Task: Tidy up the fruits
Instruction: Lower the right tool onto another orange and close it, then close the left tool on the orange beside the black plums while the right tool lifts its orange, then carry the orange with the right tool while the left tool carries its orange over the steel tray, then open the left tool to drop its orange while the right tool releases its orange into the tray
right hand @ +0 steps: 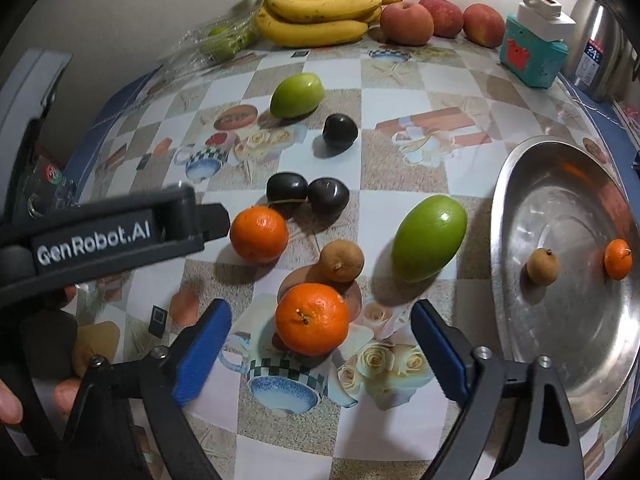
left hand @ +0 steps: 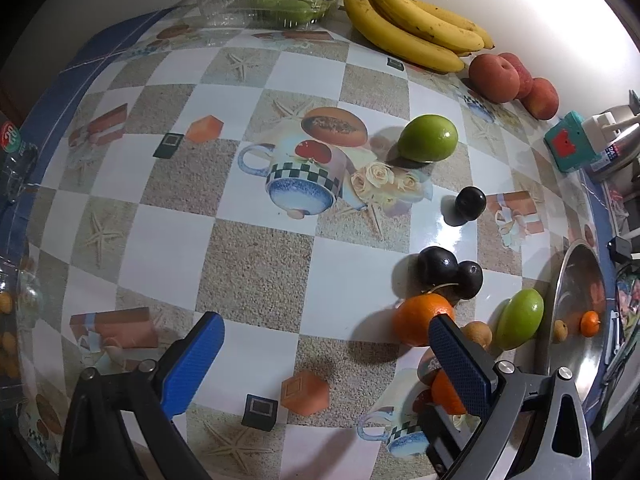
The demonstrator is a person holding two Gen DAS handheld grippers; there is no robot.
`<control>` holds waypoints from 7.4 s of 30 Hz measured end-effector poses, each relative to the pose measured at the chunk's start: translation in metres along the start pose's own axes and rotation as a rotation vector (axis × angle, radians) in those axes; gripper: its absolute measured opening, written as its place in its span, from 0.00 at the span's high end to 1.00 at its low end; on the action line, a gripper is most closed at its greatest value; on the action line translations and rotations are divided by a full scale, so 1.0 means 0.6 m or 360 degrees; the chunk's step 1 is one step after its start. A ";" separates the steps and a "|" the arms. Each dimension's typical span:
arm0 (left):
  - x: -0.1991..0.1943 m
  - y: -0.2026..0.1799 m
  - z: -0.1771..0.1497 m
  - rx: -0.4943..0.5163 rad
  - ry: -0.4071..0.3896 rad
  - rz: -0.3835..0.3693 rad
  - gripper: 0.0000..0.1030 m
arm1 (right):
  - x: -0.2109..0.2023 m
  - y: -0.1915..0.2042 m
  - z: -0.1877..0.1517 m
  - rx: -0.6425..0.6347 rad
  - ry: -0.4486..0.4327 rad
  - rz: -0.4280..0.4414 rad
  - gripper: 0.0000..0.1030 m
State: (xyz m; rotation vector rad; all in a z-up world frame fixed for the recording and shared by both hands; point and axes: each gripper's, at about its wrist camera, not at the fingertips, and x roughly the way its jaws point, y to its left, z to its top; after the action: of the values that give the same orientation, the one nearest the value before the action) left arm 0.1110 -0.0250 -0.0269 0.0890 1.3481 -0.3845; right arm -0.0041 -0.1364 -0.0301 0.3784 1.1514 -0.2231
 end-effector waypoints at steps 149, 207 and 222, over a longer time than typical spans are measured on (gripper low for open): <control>0.013 -0.360 -0.122 0.0826 0.0116 -0.0524 0.63 | -0.093 -0.362 -0.038 0.1042 -0.0137 -0.0084 0.60; -0.026 -0.379 -0.120 0.0893 -0.0008 -0.0557 0.47 | -0.106 -0.361 -0.027 0.0996 -0.0183 -0.0209 0.58; -0.057 -0.321 -0.074 0.0627 -0.0145 -0.0403 0.47 | -0.115 -0.360 -0.025 0.0985 -0.0220 -0.0215 0.58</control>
State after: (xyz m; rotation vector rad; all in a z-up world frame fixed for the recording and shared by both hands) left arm 0.0023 -0.1847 0.0260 0.2263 1.1817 -0.8566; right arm -0.1223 -0.3296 -0.0100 0.8166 0.9541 -0.7205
